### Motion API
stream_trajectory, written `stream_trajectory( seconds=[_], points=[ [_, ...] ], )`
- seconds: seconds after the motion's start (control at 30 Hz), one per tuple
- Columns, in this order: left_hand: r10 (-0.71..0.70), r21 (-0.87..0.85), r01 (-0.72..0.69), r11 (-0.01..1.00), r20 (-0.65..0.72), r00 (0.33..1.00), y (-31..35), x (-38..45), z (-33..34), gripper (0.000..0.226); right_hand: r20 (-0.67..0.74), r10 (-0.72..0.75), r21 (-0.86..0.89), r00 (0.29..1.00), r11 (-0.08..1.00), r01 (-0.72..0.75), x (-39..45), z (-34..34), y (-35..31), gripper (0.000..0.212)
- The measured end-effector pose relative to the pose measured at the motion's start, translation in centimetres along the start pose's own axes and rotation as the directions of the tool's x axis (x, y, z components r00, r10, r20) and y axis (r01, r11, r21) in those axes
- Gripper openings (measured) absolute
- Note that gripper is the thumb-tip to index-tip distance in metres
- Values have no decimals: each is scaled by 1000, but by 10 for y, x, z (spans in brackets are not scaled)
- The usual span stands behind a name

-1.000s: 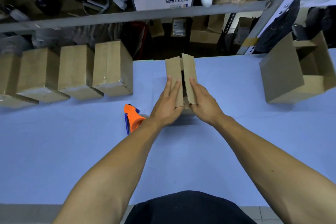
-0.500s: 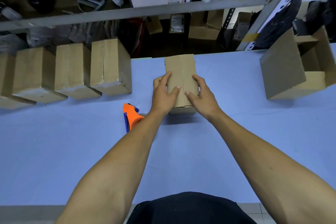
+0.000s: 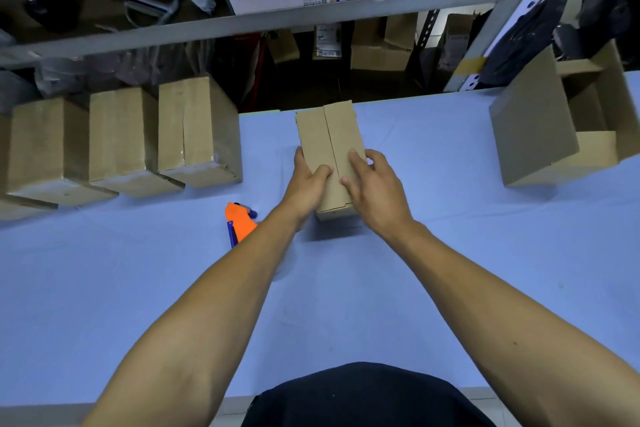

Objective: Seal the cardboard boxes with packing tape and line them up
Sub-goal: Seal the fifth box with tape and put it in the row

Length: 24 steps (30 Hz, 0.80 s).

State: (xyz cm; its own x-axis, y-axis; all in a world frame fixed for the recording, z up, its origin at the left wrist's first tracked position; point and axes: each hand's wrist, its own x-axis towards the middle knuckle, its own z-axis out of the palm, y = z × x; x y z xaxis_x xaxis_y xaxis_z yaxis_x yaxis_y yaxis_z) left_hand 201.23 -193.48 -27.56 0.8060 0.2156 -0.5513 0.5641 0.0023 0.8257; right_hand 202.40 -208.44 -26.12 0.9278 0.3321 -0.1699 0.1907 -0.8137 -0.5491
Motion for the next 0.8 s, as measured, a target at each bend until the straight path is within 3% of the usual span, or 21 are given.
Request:
stream_trajectory(
  seconds=[0.13,0.23,0.33,0.4,0.47,0.5,0.57,0.63,0.67,0.73,0.8],
  points=[
    [-103,-131,101,986,-8,995,-3,-11,1,51,216,84,-125,973,991,-58,-10,3,-20,102],
    [-158,-167,157,973,6,987,4,-15,-15,35,270,59,-198,961,980,-5,-12,0,-25,122],
    [-67,62,73,995,-95,993,13,-15,-35,32,276,-13,-242,961,967,82,-8,-3,-26,115],
    [63,295,7,955,-226,972,13,-15,-48,65,326,-68,-298,943,939,171,-4,-7,-25,113],
    [203,585,-39,810,-217,955,11,-21,-57,102,371,-128,-352,920,898,266,-1,-11,-20,107],
    [283,725,-86,683,-155,946,9,-23,-62,109,386,-157,-382,909,869,313,0,-13,-18,104],
    [406,900,-243,362,82,910,8,-25,-70,104,400,-207,-425,893,821,381,1,-15,-12,97],
    [368,912,-404,72,352,861,7,-25,-77,95,404,-233,-396,885,827,399,1,-14,-8,94],
    [305,885,-465,-14,447,841,5,-24,-79,96,406,-234,-369,883,842,393,0,-12,-7,93],
    [198,853,-518,-61,519,831,-2,-22,-82,105,409,-221,-338,885,865,372,-3,-7,-4,94],
    [183,858,-512,-46,511,840,-8,-19,-82,112,410,-205,-346,889,867,359,-5,-1,-3,98]
  ],
)
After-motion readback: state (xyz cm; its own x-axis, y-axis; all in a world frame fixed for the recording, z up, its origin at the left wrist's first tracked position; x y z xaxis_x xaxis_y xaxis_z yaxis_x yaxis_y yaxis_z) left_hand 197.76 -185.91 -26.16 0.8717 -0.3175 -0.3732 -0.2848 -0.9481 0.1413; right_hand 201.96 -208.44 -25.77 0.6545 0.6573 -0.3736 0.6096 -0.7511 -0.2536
